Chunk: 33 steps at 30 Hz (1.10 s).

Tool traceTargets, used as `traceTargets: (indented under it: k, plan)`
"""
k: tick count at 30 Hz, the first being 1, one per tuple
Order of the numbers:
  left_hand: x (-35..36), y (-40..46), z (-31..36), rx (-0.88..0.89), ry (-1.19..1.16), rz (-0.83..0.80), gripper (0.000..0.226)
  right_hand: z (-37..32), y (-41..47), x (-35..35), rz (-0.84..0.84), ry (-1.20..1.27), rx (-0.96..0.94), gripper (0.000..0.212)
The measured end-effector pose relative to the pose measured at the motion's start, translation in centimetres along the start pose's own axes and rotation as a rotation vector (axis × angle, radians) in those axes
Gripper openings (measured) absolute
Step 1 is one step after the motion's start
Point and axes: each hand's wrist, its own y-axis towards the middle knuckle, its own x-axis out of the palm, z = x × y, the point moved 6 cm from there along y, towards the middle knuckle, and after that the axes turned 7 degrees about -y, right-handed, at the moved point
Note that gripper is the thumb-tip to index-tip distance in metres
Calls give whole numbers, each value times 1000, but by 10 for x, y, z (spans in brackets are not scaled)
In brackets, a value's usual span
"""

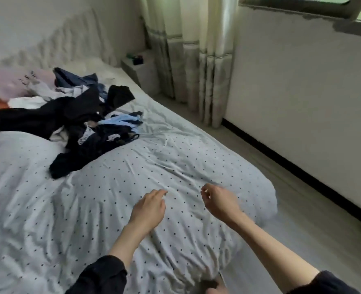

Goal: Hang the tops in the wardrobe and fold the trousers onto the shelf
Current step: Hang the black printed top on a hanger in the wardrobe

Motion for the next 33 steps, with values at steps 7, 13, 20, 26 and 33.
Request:
traceTargets:
  k: [7, 13, 20, 26, 33]
  plan:
    - [-52, 51, -82, -288, -125, 168, 41, -91, 131, -4, -86, 21, -257, 26]
    - [-84, 80, -158, -426, -200, 269, 40, -197, 224, 37, -224, 5, -441, 27]
    - [-91, 114, -296, -548, -152, 203, 48, -295, 323, 120, -297, -89, -500, 34]
    - [-37, 157, -367, -627, -222, -89, 59, -372, 390, 189, -284, -283, -583, 53]
    - [-9, 161, -375, -569, -146, 4, 61, -386, 415, 236, -256, -610, -585, 29]
